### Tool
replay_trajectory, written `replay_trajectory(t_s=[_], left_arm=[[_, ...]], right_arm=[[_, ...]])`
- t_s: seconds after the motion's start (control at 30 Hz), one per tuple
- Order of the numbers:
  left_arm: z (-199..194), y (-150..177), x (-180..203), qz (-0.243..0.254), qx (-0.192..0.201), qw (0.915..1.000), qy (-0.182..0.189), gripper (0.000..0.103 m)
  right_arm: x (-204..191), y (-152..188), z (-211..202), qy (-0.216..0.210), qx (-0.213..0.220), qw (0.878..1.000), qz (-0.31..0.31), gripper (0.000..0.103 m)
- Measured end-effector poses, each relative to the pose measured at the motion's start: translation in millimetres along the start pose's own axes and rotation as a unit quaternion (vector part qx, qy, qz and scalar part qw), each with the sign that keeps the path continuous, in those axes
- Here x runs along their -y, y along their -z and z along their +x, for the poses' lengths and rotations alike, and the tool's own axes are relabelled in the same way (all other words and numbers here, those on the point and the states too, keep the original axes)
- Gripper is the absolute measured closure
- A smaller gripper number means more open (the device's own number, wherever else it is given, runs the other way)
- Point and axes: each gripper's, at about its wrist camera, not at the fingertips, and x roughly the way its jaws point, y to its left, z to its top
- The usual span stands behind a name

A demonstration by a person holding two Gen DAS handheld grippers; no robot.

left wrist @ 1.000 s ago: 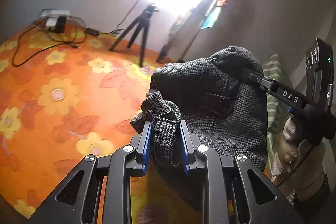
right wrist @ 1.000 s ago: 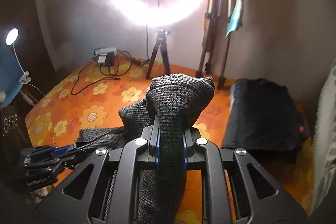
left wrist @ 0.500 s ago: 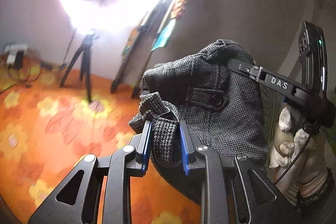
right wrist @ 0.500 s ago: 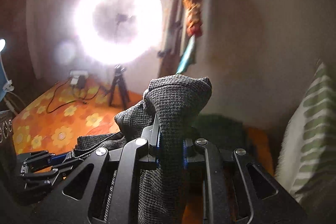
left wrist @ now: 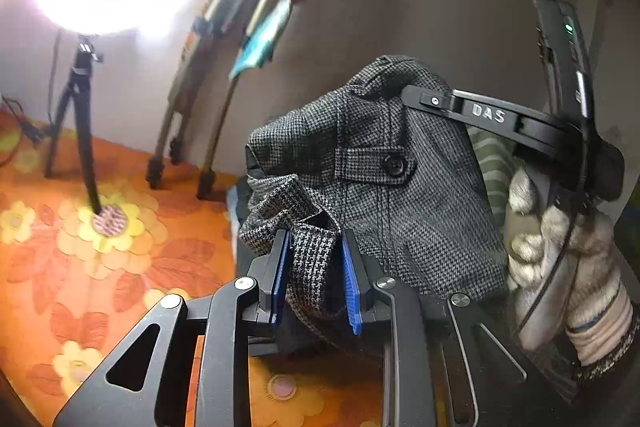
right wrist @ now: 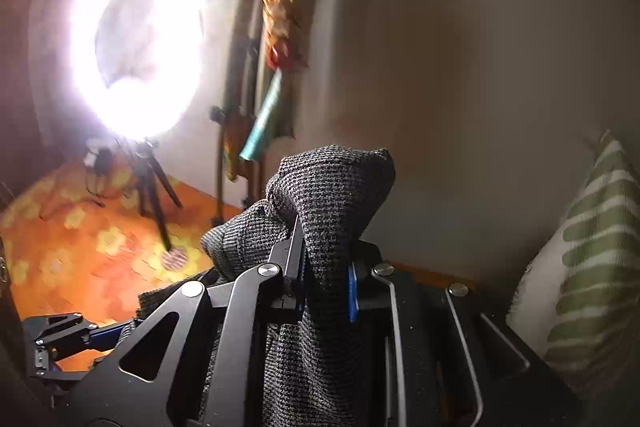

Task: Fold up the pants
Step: 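Lower the pants stack onto the tablecloth beside the pillow and open both tools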

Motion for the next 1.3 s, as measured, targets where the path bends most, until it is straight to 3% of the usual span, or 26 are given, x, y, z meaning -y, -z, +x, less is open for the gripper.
replay_trajectory(t_s=[0.33, 0.43, 0.47, 0.57, 0.63, 0.67, 0.83, 0.97, 1.17, 1.3], left_arm=[[58, 35, 4, 0.005, -0.045, 0.9989, -0.015, 0.080], [60, 37, 4, 0.008, -0.048, 0.9987, -0.017, 0.077], [64, 36, 3, 0.007, -0.054, 0.9984, -0.015, 0.073], [63, 37, -3, 0.001, -0.068, 0.9975, -0.016, 0.059], [58, 38, -8, -0.004, -0.073, 0.9972, -0.017, 0.055], [54, 39, -11, -0.009, -0.074, 0.9970, -0.020, 0.052], [36, 37, -26, -0.009, -0.065, 0.9968, -0.046, 0.051], [18, 29, -26, 0.012, -0.040, 0.9971, -0.064, 0.051], [34, 10, -8, 0.062, -0.037, 0.9962, -0.047, 0.051], [59, 15, 2, 0.097, -0.063, 0.9908, -0.070, 0.051]], right_arm=[[51, 35, 99, -0.007, -0.077, 0.997, 0.003, 0.087], [81, 50, 129, -0.014, -0.114, 0.992, 0.051, 0.078], [89, 55, 136, -0.007, -0.126, 0.990, 0.064, 0.070], [107, 68, 149, 0.039, -0.153, 0.984, 0.077, 0.061], [114, 74, 142, 0.056, -0.148, 0.984, 0.086, 0.059], [118, 74, 137, 0.051, -0.142, 0.984, 0.092, 0.053], [116, 76, 95, 0.079, -0.098, 0.987, 0.097, 0.050], [85, 85, 43, 0.028, -0.056, 0.994, 0.090, 0.050], [48, 122, 21, 0.003, -0.074, 0.996, 0.054, 0.050], [50, 144, 26, 0.010, -0.109, 0.992, 0.065, 0.050]])
